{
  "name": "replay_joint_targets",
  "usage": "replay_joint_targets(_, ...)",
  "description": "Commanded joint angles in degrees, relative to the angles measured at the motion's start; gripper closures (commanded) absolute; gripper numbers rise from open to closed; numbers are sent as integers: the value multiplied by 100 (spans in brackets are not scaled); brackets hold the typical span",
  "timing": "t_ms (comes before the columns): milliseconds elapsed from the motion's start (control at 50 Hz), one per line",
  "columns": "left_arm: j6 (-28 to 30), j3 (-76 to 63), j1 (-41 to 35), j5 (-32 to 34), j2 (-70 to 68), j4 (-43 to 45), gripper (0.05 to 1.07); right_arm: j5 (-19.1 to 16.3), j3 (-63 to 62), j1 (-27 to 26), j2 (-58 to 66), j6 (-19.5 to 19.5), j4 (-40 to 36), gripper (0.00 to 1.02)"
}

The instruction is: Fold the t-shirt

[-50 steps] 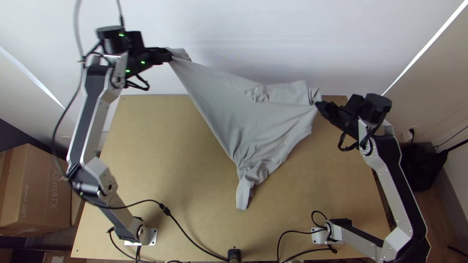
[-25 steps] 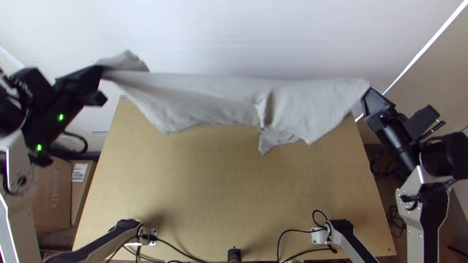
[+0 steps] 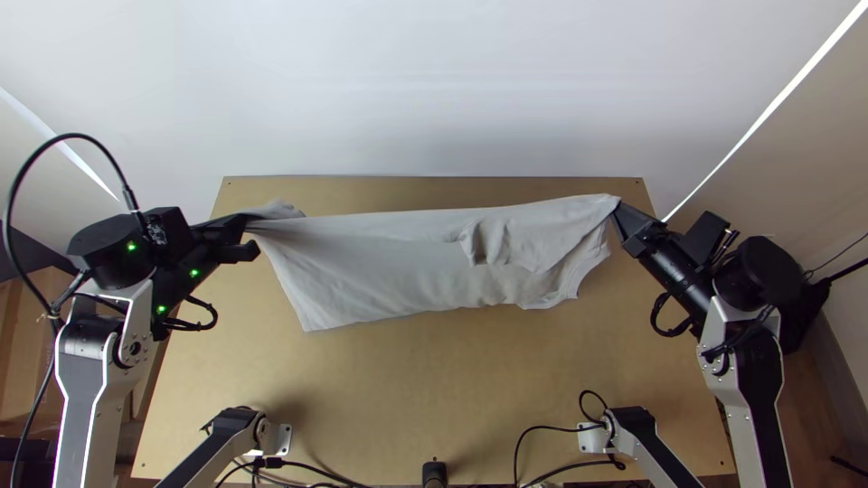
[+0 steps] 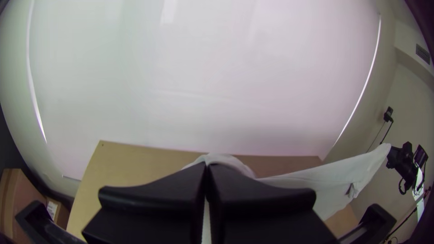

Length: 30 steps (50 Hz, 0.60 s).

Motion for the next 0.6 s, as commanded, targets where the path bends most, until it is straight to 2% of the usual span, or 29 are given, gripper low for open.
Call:
replay_joint_targets(0,-5,568,178,-146,-195,466,105,76,445,-176,-95,-154,444,100)
replay_joint_targets(100,-13,1245,274,-154,-143,606,105,76,1078,-325,-42,-259,479,100)
replay_joint_targets(300,-5,2563,327,-277,-134,431,105,94,2370,-862,-7,-215,479,100)
replay_joint_targets(580,189,4163,591,-277,-494,-35,105,129,3723,-1020,-411,-145,137,100)
